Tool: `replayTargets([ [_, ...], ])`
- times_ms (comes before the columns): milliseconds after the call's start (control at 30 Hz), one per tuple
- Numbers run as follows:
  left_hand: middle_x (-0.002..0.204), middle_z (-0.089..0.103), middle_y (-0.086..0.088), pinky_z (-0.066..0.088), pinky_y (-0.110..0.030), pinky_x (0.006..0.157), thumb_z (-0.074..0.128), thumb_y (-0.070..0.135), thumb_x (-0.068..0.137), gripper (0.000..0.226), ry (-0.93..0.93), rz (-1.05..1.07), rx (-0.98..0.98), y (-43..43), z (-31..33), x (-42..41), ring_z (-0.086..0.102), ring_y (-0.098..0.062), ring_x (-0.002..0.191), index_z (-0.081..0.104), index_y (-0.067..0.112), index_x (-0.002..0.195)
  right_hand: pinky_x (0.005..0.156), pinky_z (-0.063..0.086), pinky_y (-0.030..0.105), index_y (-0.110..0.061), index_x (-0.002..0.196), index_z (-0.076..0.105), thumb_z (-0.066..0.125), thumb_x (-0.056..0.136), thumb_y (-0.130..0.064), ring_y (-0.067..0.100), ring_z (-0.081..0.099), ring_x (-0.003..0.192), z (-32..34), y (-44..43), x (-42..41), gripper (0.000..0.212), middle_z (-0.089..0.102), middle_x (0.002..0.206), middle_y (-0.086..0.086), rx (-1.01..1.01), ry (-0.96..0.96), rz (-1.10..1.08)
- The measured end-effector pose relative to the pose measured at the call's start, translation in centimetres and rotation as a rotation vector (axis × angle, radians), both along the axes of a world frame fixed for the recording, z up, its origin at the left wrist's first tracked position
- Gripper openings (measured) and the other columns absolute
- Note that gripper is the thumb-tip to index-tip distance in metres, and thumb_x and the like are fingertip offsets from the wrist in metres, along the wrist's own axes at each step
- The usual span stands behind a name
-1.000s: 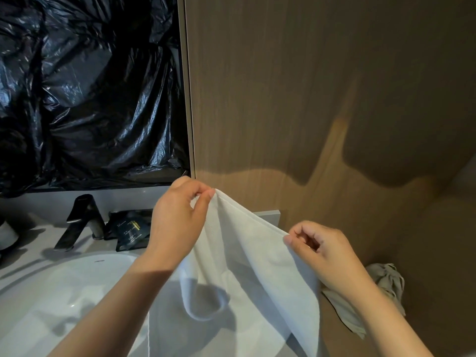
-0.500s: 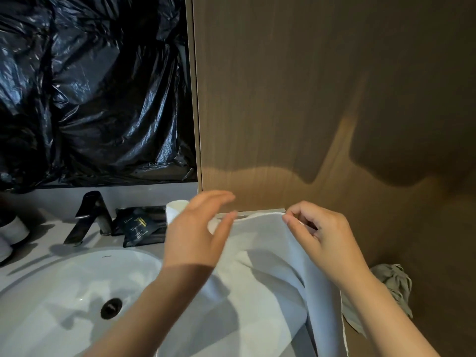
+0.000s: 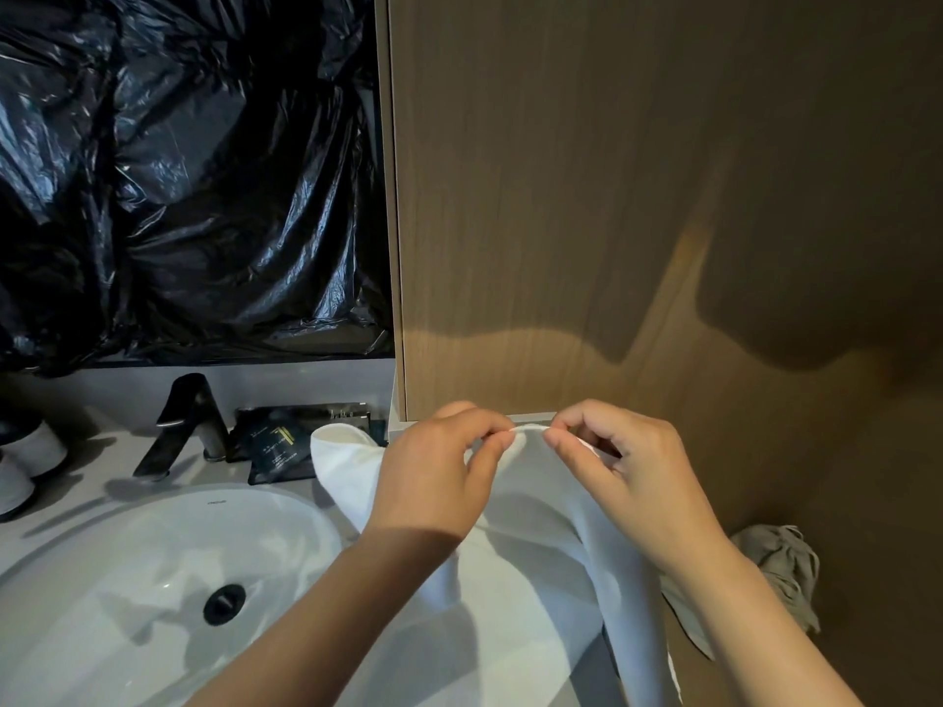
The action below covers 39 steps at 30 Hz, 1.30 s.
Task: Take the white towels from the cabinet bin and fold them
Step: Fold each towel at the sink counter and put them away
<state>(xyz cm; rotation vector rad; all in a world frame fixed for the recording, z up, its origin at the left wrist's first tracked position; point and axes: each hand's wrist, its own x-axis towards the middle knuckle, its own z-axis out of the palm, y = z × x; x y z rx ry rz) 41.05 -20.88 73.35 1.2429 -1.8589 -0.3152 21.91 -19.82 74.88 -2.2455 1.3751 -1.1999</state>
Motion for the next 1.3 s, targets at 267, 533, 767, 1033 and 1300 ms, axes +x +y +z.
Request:
replayTargets([
  [267, 0.078, 0.062, 0.016, 0.044, -0.021, 0.065, 0.055, 0.029, 0.086, 0.015, 0.078, 0.079, -0.042, -1.7, 0.5, 1.0, 0.057, -0.003, 0.078, 0.069, 0.029, 0.081, 0.063, 0.041, 0.011, -0.040, 0.082, 0.061, 0.053, 0.090, -0.053, 0.006, 0.062, 0.082, -2.5, 0.9, -2.0, 0.017, 0.063, 0.080, -0.021, 0.061, 0.065, -0.083],
  [533, 0.082, 0.063, 0.014, 0.039, -0.025, 0.063, 0.062, 0.019, 0.090, 0.011, 0.075, 0.246, -0.010, -3.8, 0.6, 3.5, 0.054, -0.006, 0.071, 0.070, 0.023, 0.084, 0.064, 0.051, 0.024, -0.039, 0.086, 0.064, 0.056, 0.093, -0.044, 0.003, 0.062, 0.081, -3.2, 1.7, -4.3, 0.012, 0.062, 0.081, -0.025, 0.015, 0.200, -0.198],
  [767, 0.094, 0.068, 0.006, 0.040, -0.028, 0.067, 0.059, 0.020, 0.093, 0.013, -0.010, 0.313, 0.069, -4.1, -0.5, 4.5, 0.057, -0.011, 0.081, 0.072, 0.020, 0.092, 0.065, 0.042, 0.007, -0.035, 0.086, 0.065, 0.058, 0.095, -0.036, 0.000, 0.060, 0.080, -2.8, 1.6, -3.6, 0.012, 0.063, 0.082, -0.021, -0.019, 0.174, -0.217],
  [1033, 0.113, 0.067, 0.009, 0.038, -0.011, 0.074, 0.058, 0.038, 0.087, 0.030, -0.094, 0.036, -0.096, -1.0, -0.5, 1.9, 0.055, -0.004, 0.096, 0.070, 0.023, 0.110, 0.061, 0.054, 0.031, -0.032, 0.088, 0.067, 0.057, 0.096, -0.034, 0.004, 0.062, 0.077, -0.8, 0.5, -2.3, 0.013, 0.063, 0.081, -0.020, -0.085, 0.237, -0.123],
  [1300, 0.131, 0.056, 0.019, 0.048, -0.021, 0.085, 0.045, 0.033, 0.094, 0.036, -0.104, -0.126, 0.002, -0.5, -0.8, -1.4, 0.048, 0.002, 0.114, 0.061, 0.033, 0.126, 0.059, 0.049, 0.026, -0.031, 0.084, 0.065, 0.053, 0.096, -0.038, 0.006, 0.058, 0.072, 0.3, 0.8, -1.4, 0.018, 0.062, 0.078, -0.016, -0.142, 0.280, -0.089],
])
